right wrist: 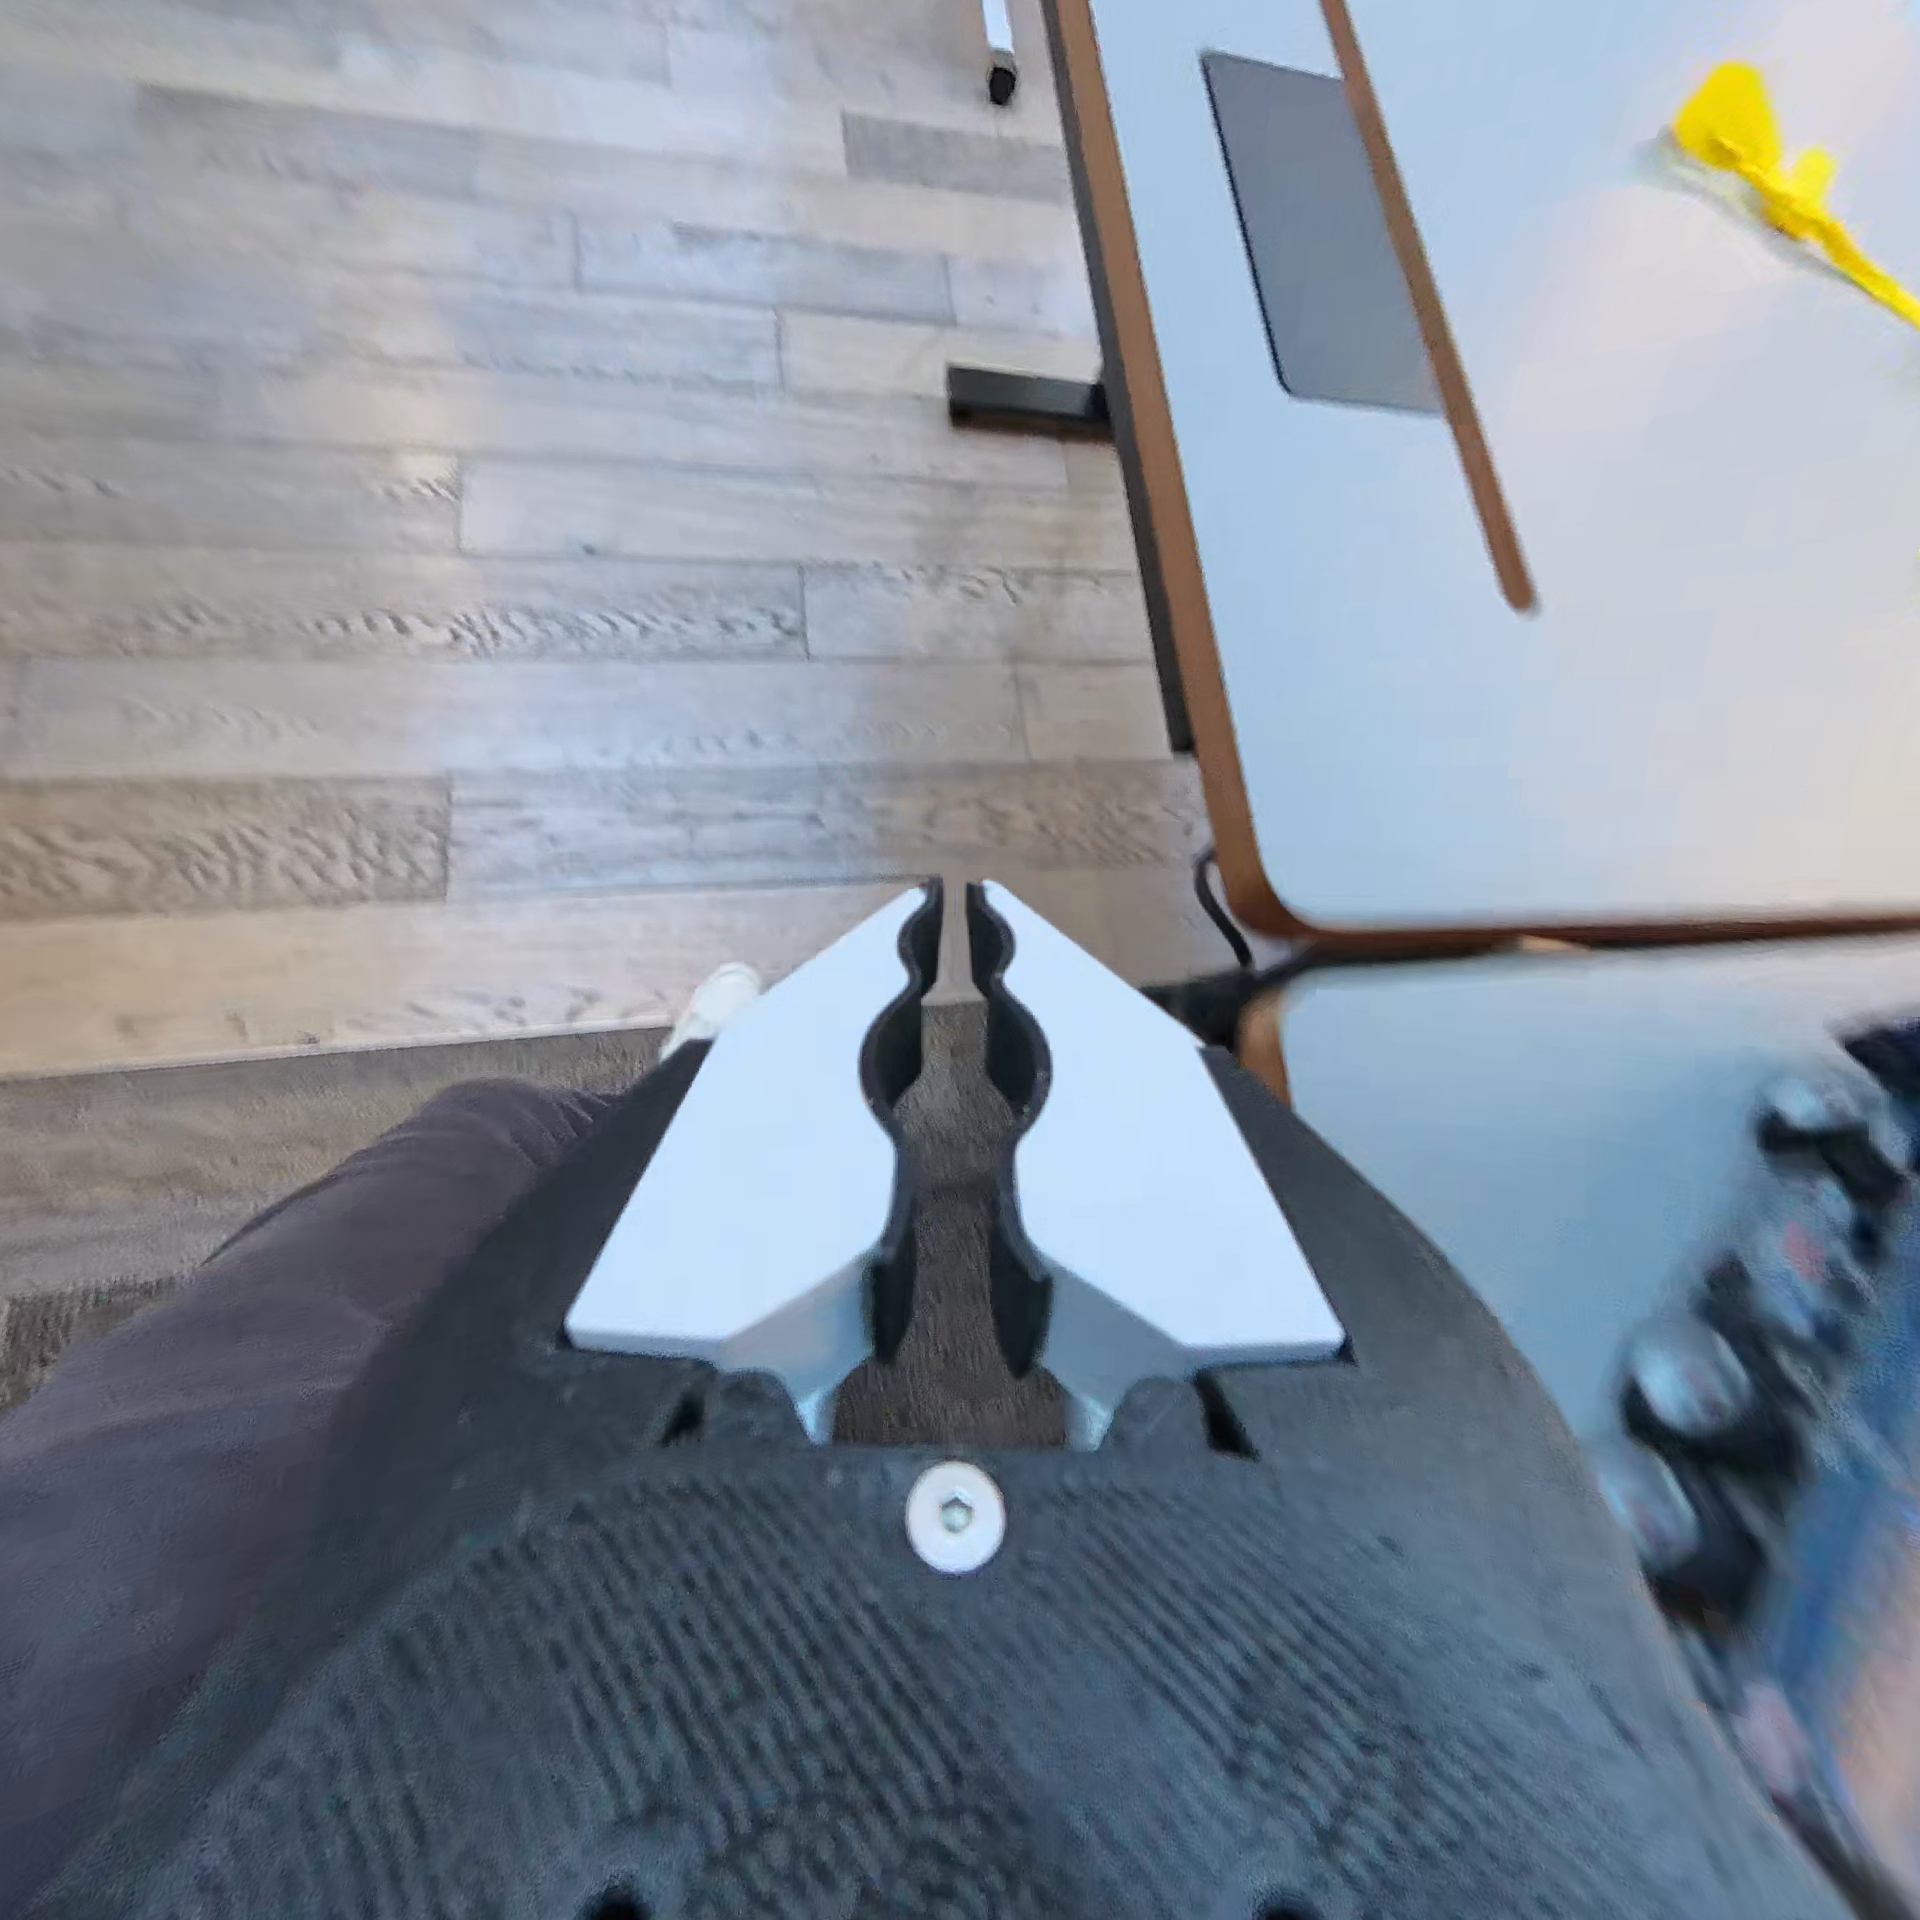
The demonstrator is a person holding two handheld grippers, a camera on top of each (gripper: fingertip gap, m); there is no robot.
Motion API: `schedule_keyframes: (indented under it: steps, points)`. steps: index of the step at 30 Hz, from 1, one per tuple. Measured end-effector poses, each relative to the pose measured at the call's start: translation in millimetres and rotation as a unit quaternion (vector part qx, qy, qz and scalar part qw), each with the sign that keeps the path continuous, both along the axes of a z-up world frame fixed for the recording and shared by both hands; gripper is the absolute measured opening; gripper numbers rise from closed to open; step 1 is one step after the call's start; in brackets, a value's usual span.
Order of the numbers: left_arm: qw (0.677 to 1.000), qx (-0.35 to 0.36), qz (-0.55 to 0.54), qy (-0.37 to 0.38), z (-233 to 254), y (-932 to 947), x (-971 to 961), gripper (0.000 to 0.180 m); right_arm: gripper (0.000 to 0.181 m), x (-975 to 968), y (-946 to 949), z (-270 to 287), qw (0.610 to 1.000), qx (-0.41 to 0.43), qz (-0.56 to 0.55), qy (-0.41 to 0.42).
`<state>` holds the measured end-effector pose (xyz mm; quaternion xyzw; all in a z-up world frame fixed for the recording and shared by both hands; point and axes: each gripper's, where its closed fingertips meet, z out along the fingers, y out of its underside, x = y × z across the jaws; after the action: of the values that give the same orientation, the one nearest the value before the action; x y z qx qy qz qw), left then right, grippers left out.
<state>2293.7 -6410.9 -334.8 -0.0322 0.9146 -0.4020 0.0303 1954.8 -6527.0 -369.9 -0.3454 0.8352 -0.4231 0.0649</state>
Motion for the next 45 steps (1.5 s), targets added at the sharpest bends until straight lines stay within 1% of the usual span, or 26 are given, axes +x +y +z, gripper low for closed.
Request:
schedule_keyframes:
  steps: [2,4,5,7,11,13,14,16,19,20,22,24,25,26,29,32,37,38,40,41,42,43,44,45]
  points:
    - [0.999,0.009,0.004,-0.048,-9,-36,47,0.0,0.007,53,-59,-20,1.0,0.002,0.01,-0.019]
    - [0.998,0.023,0.0,-0.055,-11,-85,88,0.0,0.009,102,-126,-31,0.999,-0.008,0.03,-0.015]
    - [0.999,0.023,0.006,-0.049,-5,-115,109,0.0,0.01,124,-164,-27,0.999,-0.021,0.034,-0.01]
    - [0.999,0.0,0.01,-0.039,25,-183,149,0.0,0.015,175,-239,9,0.997,-0.045,0.05,-0.028]
    - [0.991,-0.073,0.048,-0.097,108,-305,237,0.0,0.036,283,-369,103,0.991,-0.064,0.085,-0.084]
    - [0.986,-0.102,0.052,-0.119,131,-356,277,0.0,0.043,339,-424,145,0.984,-0.074,0.101,-0.124]
    - [0.983,-0.114,0.065,-0.13,134,-379,301,0.0,0.047,367,-450,158,0.981,-0.078,0.108,-0.144]
    - [0.975,-0.134,0.097,-0.146,124,-427,358,0.0,0.051,426,-496,164,0.975,-0.078,0.127,-0.163]
    - [0.976,-0.12,0.1,-0.153,88,-504,427,0.0,0.049,511,-564,143,0.978,-0.081,0.135,-0.14]
    - [0.979,-0.116,0.098,-0.139,78,-531,446,0.0,0.05,537,-586,136,0.981,-0.077,0.123,-0.13]
    - [0.988,-0.11,0.076,-0.082,67,-590,480,0.0,0.049,591,-629,128,0.985,-0.048,0.1,-0.134]
    - [0.993,-0.102,0.053,-0.029,72,-648,515,0.0,0.049,647,-671,138,0.983,-0.011,0.079,-0.166]
    - [0.995,-0.094,0.038,-0.016,78,-677,534,0.0,0.05,673,-693,148,0.98,-0.005,0.079,-0.184]
    - [0.996,-0.088,0.029,-0.015,84,-706,556,0.0,0.051,697,-717,158,0.978,-0.008,0.083,-0.19]
    - [0.997,-0.073,-0.009,-0.024,108,-800,614,0.0,0.05,747,-800,177,0.982,-0.046,0.071,-0.17]
    - [0.996,-0.083,-0.035,-0.028,120,-899,662,0.0,0.05,784,-887,169,0.978,-0.056,0.036,-0.196]
    - [0.997,-0.049,-0.066,-0.003,80,-1051,717,0.0,0.056,838,-1041,100,0.975,-0.014,-0.022,-0.222]
    - [0.997,-0.041,-0.07,-0.004,71,-1081,726,0.0,0.059,847,-1076,90,0.973,-0.009,-0.031,-0.226]
    - [0.996,-0.021,-0.082,0.001,60,-1148,744,0.006,0.062,867,-1149,82,0.971,0.009,-0.043,-0.236]
    - [0.996,-0.01,-0.086,0.01,64,-1181,751,0.011,0.063,878,-1187,89,0.968,0.021,-0.047,-0.245]
    - [0.995,-0.015,-0.096,0.023,78,-1216,756,0.014,0.064,890,-1223,105,0.964,0.024,-0.042,-0.262]
    - [0.993,-0.036,-0.108,0.027,96,-1252,761,0.016,0.064,903,-1259,124,0.96,0.016,-0.035,-0.279]
    - [0.992,-0.057,-0.112,0.018,114,-1287,771,0.017,0.064,915,-1294,142,0.957,0.003,-0.033,-0.287]
    - [0.991,-0.07,-0.113,0.007,129,-1321,783,0.022,0.064,926,-1327,159,0.957,-0.009,-0.03,-0.29]
